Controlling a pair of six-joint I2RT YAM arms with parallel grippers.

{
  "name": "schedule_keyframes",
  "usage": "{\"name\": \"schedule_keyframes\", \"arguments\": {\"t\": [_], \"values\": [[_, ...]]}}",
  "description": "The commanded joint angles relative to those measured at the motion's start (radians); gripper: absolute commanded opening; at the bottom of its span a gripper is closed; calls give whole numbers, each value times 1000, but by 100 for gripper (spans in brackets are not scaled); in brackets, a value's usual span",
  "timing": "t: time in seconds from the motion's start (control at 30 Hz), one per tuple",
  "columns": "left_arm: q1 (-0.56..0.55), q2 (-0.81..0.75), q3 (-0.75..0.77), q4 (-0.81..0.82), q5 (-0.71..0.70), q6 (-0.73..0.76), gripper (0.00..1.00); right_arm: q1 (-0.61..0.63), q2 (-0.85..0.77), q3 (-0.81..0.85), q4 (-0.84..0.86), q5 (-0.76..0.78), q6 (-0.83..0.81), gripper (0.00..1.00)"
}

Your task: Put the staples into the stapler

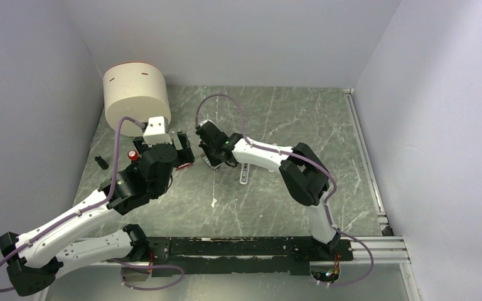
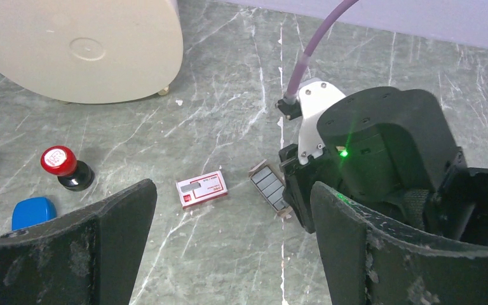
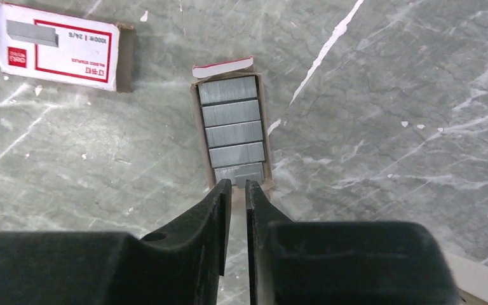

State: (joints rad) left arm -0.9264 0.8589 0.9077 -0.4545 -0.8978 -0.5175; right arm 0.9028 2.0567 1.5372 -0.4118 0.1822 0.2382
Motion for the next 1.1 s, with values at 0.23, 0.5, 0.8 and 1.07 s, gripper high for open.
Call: {"name": "schedule_keyframes", "arguments": {"t": [0.23, 0.5, 0.8, 1.07], "values": [[4, -9, -4, 2, -27, -13, 95, 3, 62, 35, -11, 7, -34, 29], [3, -4, -3, -1, -27, -15, 95, 5, 71, 37, -4, 27, -30, 34], [3, -10, -6, -1, -29, -14, 95, 5, 91, 44, -6, 29, -34, 37], [4, -10, -5, -3, -30, -16, 95, 5, 104, 49, -15, 29, -31, 36]]}}
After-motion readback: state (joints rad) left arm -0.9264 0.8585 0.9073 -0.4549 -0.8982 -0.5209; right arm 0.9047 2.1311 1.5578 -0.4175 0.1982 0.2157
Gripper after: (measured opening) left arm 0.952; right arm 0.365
